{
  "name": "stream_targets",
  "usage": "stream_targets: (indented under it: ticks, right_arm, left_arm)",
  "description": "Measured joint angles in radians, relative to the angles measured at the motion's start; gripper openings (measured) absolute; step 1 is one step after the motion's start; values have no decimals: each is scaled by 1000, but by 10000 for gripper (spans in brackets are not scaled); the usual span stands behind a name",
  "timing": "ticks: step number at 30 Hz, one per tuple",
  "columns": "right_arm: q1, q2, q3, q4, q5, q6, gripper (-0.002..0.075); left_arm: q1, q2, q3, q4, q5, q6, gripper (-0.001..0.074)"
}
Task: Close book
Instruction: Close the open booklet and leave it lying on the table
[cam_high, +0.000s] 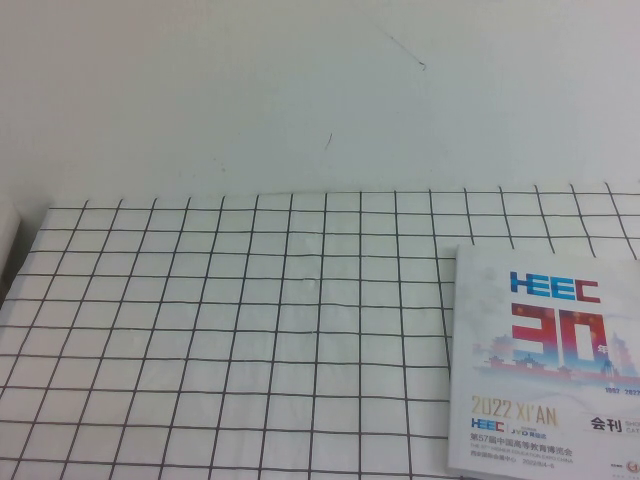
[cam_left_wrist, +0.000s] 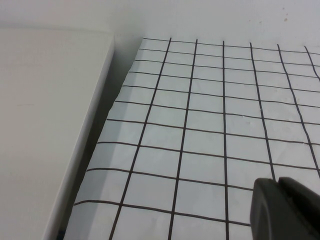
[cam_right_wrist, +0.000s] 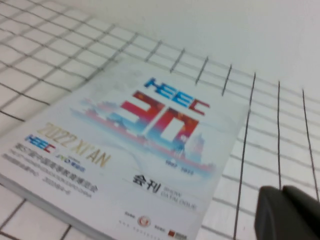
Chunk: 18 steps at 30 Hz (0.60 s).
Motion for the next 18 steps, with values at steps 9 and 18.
stream_targets:
  ticks: [9,18]
  right_arm:
    - [-55,-4,123,-2,-96,164,-3]
    - [-55,-4,125,-2,-104,170,-3]
  left_arm:
    - [0,-2,0,0,1,0,-4]
    - [0,-2,0,0,2,0,-4]
